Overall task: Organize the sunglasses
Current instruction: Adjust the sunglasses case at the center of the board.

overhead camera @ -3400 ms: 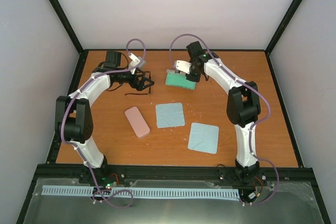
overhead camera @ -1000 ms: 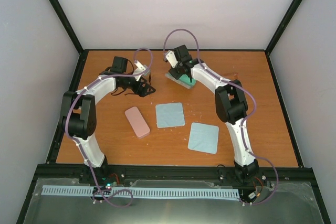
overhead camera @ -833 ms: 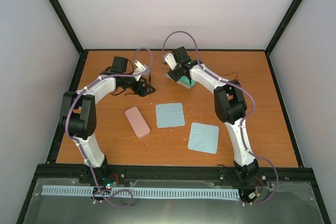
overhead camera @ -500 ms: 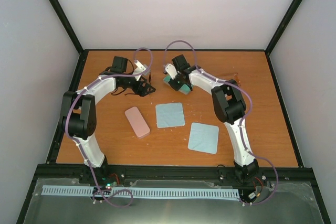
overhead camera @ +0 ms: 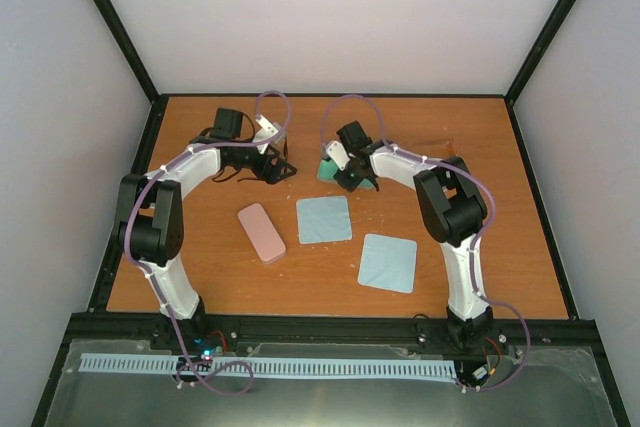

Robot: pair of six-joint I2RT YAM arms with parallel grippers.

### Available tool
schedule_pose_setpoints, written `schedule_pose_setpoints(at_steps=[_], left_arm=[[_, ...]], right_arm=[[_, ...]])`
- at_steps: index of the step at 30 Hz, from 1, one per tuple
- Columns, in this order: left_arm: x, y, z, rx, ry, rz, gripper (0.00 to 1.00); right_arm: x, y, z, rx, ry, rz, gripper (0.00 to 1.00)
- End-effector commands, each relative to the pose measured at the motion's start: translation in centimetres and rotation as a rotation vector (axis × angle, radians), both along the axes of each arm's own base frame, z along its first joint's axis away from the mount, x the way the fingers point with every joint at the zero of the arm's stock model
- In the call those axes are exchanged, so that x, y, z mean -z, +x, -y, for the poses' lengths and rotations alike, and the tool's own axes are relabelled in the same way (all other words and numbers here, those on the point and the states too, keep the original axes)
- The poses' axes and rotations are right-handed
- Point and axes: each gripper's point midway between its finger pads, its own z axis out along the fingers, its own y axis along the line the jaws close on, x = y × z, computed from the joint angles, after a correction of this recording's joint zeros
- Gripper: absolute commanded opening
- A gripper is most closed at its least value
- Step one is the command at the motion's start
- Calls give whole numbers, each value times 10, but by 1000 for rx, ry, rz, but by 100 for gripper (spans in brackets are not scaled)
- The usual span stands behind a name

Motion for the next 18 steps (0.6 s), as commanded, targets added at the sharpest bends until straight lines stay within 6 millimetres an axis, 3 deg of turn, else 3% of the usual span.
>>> schedule_pose_setpoints(at_steps=[1, 6, 18], left_arm=[[-11, 1, 4, 6, -27, 23, 94], [-15, 3, 7, 6, -43, 25, 95], [-9, -3, 17, 45, -19, 13, 99]], right_arm=[[-1, -8, 21, 11, -105, 28, 3], [-4, -4, 35, 20, -166, 93, 3], [-73, -2, 19, 2, -8, 228, 14]])
